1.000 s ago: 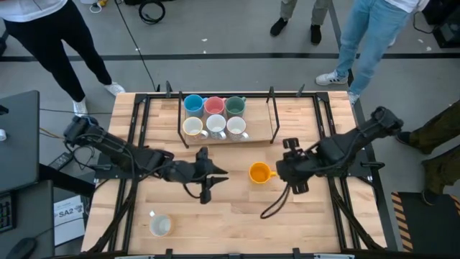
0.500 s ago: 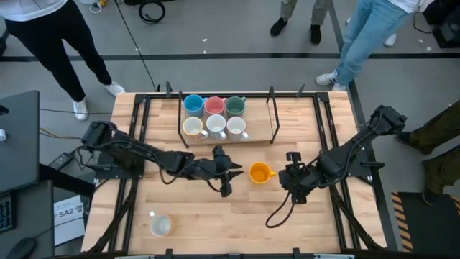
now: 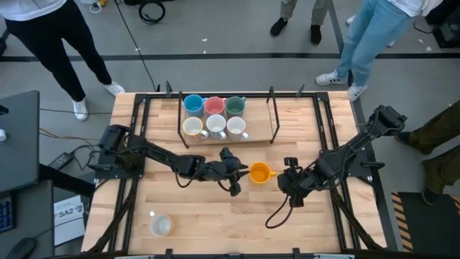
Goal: Place coffee mugs
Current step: Put the yellow mug on the shelf
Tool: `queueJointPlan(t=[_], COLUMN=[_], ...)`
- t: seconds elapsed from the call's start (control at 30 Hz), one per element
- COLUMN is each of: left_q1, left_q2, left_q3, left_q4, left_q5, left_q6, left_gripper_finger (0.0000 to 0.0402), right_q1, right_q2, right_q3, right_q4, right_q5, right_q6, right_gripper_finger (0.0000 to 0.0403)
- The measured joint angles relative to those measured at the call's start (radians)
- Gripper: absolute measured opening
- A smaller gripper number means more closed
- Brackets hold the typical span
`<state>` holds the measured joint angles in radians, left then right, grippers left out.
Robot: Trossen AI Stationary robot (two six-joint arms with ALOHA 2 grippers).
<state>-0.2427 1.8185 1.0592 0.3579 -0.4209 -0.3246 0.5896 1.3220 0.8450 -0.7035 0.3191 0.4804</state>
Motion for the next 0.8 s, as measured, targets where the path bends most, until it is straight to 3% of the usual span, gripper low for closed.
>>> queueJointPlan(t=[0.63, 0.8], left_q1=[0.004, 0.004], left_q2=[0.095, 0.095], left_q3=[0.0, 0.0], left_q4=[0.056, 0.055], left_q5=[0.002, 0.064], left_q6=[-0.005, -0.005], left_gripper_finger=[0.0096, 0.0096], right_q1=[-0.079, -0.114], right_q2=[0.0, 0.0], right_q3=[-0.146, -0.149], right_q4=[0.159, 0.166], right_q5=[0.003, 0.011], right_q6=[-0.004, -0.011], right_gripper_finger=[0.0135, 0.0135])
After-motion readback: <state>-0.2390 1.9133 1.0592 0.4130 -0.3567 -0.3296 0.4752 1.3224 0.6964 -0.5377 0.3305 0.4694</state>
